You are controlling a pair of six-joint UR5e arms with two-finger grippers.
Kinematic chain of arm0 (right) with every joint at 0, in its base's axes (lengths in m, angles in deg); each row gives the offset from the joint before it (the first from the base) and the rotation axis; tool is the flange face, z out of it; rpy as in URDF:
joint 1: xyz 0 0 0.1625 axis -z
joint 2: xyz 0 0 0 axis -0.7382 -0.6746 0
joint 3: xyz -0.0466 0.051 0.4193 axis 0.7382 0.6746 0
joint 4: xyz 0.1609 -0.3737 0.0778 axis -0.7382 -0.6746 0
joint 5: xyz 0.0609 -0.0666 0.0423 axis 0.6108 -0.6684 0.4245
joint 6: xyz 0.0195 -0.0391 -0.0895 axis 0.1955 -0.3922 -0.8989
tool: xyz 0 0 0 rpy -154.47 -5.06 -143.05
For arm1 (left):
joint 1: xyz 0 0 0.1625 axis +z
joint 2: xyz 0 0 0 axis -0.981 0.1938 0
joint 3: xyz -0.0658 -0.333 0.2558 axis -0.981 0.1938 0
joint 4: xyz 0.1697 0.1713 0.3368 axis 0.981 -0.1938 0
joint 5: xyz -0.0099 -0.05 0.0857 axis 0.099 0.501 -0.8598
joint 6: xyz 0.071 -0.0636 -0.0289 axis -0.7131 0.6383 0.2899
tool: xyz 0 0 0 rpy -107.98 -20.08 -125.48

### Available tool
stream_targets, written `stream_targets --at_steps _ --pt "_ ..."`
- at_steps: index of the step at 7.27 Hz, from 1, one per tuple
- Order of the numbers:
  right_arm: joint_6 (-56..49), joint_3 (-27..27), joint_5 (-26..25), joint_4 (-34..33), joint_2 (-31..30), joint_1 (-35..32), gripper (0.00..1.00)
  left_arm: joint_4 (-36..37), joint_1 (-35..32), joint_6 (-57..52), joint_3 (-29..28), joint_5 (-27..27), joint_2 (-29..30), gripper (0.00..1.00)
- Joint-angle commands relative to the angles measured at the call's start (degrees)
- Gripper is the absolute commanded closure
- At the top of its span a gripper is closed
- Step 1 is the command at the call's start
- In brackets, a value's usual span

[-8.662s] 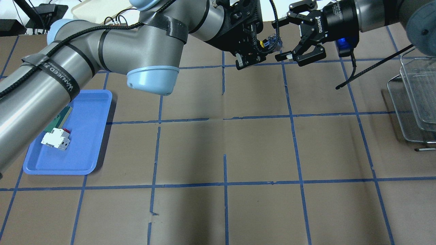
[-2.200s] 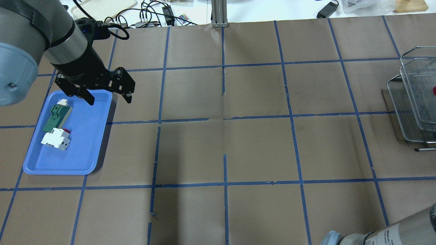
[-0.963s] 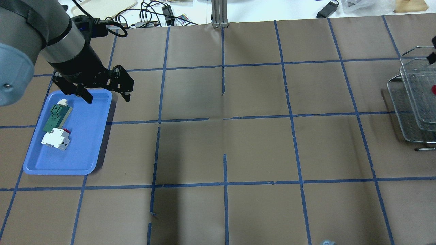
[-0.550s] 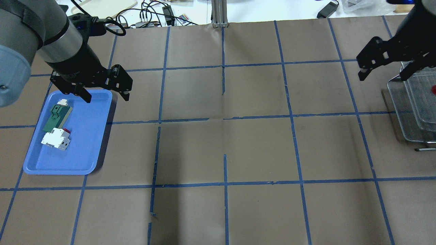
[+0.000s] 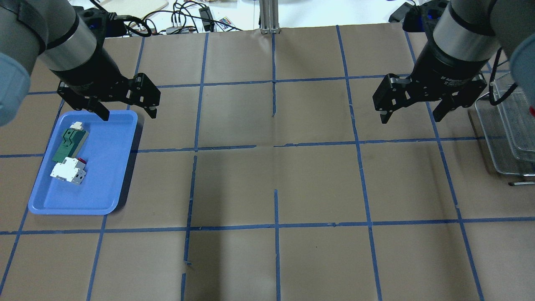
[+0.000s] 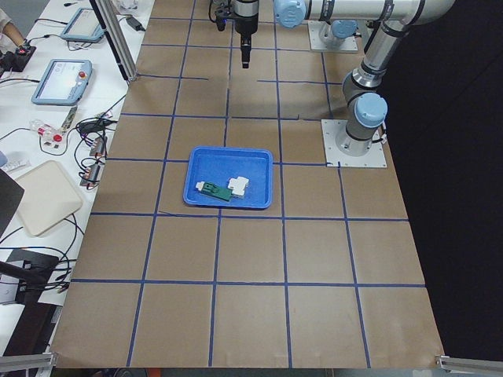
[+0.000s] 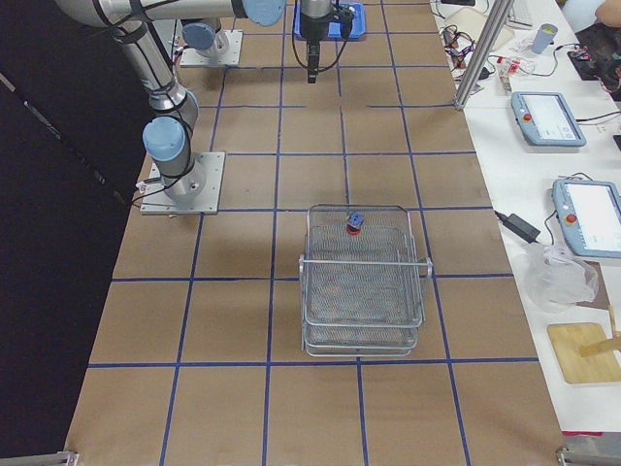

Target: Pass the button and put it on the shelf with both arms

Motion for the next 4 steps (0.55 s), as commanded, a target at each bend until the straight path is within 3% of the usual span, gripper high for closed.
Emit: stream_targets --at_steps 1,4 --pt "0.36 -1.83 -0.28 0.44 -0.24 0.05 0.00 -0.01 -0.01 0.04 -0.62 0.00 -0.26 0.00" --pt "0.54 -4.13 -0.27 -0.35 -1.82 1.11 0.00 -0.27 0.08 0.03 -1.24 0.00 0.09 0.00"
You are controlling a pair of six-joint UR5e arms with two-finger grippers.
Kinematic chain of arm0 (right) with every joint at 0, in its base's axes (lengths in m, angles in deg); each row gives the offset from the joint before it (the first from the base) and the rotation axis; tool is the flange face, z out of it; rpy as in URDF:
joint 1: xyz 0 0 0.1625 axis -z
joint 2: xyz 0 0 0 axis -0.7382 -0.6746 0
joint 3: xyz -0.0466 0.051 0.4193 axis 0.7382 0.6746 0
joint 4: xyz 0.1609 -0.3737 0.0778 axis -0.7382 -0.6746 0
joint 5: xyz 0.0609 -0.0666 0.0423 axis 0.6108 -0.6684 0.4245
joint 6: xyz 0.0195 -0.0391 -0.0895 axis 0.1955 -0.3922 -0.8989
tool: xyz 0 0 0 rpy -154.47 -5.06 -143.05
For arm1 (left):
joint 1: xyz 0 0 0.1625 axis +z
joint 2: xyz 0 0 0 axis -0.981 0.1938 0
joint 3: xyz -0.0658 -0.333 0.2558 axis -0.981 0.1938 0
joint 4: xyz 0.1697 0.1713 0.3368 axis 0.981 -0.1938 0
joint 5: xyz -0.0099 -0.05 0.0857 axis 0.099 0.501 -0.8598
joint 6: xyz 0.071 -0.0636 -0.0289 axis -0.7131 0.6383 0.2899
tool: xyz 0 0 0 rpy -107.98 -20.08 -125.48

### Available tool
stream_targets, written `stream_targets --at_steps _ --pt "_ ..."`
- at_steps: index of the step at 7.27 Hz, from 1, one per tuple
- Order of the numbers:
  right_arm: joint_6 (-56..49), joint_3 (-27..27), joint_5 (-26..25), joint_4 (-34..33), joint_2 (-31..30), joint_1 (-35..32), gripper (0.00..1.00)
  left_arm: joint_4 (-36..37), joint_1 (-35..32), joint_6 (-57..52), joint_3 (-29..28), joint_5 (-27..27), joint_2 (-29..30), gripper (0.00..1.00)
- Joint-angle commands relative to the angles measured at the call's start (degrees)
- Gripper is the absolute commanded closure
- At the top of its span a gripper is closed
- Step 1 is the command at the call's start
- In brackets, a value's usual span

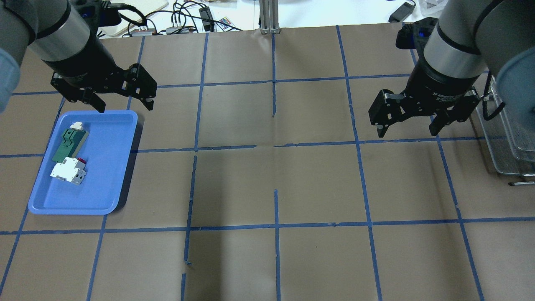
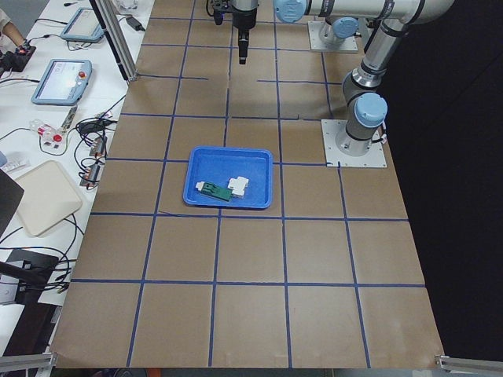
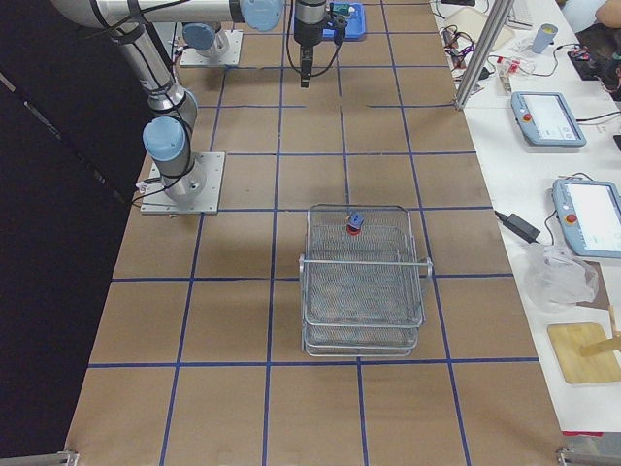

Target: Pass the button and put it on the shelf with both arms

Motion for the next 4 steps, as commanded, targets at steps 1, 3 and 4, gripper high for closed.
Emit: stream_targets --at_steps 1,3,4 --pt "0.00 -0.54 0.09 -0.44 -0.61 1.31 0.00 0.12 0.04 -0.39 -0.28 0.00 0.46 0.00" --pt "-0.09 -0.63 0.09 -0.18 -1.23 1.85 0.00 -0.32 -0.05 -0.30 -0.02 0.09 1.07 0.00" --pt "-0.35 -0.63 0.09 -0.18 -1.32 1.85 0.00 -0.49 -0.05 0.39 0.85 0.44 1.25 0.00"
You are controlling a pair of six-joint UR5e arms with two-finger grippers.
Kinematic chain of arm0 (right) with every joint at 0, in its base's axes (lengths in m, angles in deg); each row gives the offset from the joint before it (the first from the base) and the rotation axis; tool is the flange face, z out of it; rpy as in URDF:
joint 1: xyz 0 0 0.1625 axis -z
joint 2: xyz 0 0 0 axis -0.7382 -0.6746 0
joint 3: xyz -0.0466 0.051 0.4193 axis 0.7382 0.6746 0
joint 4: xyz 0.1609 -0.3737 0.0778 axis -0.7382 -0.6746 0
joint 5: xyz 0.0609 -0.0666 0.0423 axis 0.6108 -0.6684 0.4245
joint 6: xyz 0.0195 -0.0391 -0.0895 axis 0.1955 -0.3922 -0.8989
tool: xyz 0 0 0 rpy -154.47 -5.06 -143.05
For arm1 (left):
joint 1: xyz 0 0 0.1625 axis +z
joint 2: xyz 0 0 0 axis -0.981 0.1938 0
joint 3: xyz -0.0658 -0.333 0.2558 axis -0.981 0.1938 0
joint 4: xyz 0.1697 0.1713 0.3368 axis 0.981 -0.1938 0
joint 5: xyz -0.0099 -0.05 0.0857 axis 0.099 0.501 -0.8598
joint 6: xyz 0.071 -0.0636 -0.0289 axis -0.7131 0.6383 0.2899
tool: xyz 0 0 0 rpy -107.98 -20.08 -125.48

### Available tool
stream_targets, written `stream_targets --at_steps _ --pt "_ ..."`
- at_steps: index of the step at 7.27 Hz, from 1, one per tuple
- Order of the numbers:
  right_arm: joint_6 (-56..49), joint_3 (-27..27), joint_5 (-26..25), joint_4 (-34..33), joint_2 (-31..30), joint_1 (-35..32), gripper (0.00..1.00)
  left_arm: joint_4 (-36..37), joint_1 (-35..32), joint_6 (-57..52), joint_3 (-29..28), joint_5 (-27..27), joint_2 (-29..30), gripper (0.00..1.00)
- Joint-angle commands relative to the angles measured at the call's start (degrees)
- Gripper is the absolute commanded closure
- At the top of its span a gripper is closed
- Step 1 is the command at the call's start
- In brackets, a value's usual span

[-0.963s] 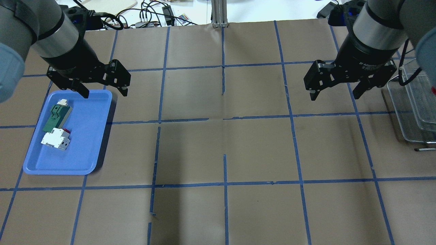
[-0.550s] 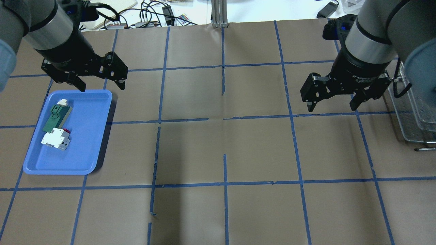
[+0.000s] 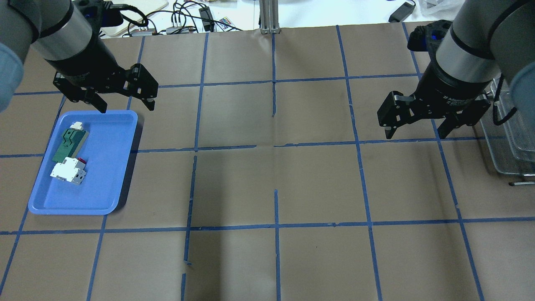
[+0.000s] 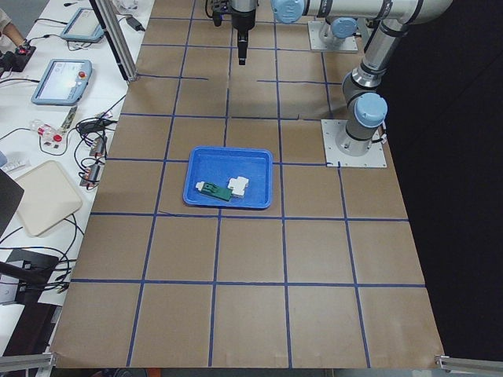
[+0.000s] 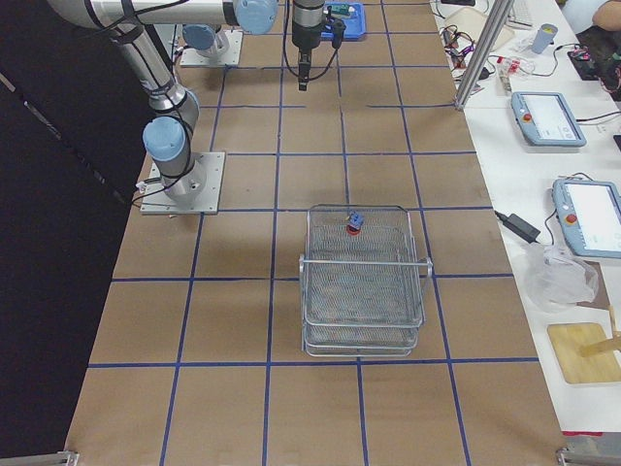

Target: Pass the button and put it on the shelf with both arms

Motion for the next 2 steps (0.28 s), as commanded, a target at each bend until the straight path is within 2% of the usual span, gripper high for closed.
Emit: stream_targets --at_steps 1,2 --pt "-0.32 -0.02 -0.08 0.04 -0.17 0.10 0.00 0.47 -0.10 0.58 -0.06 0.26 0.84 0.00" --pt "-0.41 -0.02 -0.08 -0.04 -0.52 0.10 0.00 0.04 -0.18 0.50 0.11 0.35 0.76 0.00"
